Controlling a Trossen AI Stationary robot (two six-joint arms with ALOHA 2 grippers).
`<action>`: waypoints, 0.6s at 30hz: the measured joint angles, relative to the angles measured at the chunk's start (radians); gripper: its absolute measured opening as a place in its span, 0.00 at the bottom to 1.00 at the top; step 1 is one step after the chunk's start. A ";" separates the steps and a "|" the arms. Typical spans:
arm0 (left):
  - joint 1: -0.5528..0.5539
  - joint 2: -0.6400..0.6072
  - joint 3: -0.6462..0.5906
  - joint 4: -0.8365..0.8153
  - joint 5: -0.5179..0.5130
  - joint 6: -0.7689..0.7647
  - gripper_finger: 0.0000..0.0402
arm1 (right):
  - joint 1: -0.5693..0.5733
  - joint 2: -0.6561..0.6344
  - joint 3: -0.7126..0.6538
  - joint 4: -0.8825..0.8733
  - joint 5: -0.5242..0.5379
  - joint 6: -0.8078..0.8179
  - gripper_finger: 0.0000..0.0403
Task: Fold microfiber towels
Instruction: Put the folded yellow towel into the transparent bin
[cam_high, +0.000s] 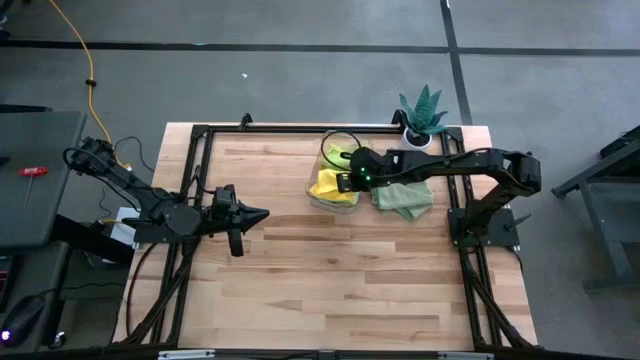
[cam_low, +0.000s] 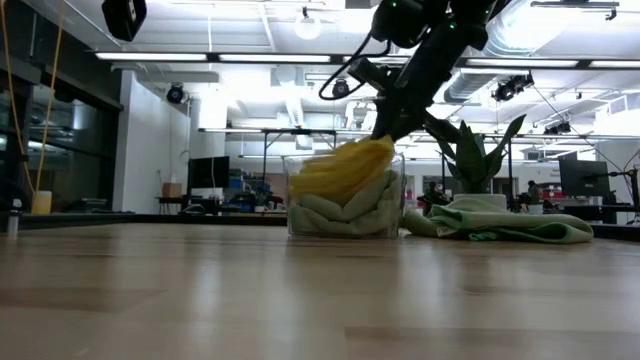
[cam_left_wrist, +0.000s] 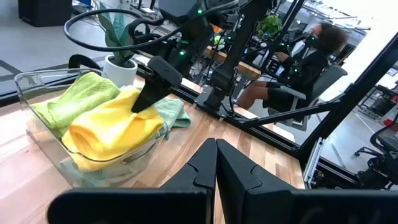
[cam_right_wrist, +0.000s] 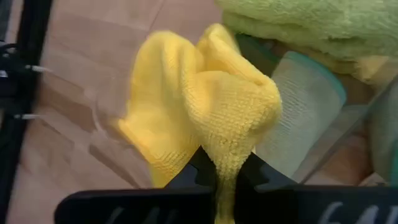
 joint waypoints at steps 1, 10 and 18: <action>0.000 0.000 0.000 0.000 0.000 0.000 0.00 | 0.002 0.001 0.000 -0.005 0.016 -0.002 0.00; 0.000 0.000 0.000 0.000 0.000 0.000 0.00 | 0.007 0.017 0.000 -0.018 0.019 0.025 0.02; 0.000 0.000 0.000 -0.004 0.001 0.000 0.00 | 0.012 0.072 0.000 -0.018 0.035 0.072 0.21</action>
